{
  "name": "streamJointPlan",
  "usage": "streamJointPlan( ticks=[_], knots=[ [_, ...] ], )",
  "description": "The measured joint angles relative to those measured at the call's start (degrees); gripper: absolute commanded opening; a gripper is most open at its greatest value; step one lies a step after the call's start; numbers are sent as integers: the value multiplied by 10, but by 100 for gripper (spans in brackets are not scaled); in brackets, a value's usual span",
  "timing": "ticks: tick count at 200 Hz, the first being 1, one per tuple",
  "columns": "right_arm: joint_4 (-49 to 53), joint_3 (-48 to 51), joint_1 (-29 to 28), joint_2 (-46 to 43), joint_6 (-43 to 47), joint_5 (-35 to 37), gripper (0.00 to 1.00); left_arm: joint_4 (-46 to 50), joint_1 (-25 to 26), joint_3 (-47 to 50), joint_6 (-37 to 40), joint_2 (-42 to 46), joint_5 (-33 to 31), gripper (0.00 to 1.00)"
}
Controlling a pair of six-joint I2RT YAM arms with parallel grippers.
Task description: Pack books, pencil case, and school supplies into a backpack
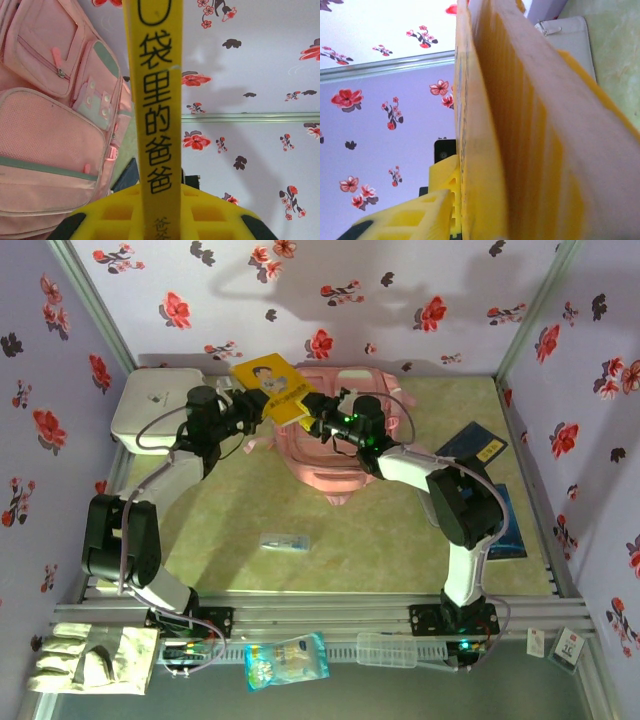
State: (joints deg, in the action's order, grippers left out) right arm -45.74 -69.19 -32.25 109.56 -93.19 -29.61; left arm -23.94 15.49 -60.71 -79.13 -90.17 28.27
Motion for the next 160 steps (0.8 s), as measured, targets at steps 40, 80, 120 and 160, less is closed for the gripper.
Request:
streamJointPlan(
  ticks=[40, 80, 120, 160],
  knots=[
    [20, 2, 4, -3, 28, 7, 0, 37, 0, -1, 40, 4, -3, 50],
    [123, 37, 25, -51, 110, 28, 0, 178, 3, -38, 168, 10, -19, 73],
    [270, 73, 60, -140, 232, 78, 0, 322, 29, -85, 339, 13, -74, 99],
    [417, 86, 88, -247, 350, 164, 0, 419, 93, -171, 512, -31, -107, 100]
  ],
)
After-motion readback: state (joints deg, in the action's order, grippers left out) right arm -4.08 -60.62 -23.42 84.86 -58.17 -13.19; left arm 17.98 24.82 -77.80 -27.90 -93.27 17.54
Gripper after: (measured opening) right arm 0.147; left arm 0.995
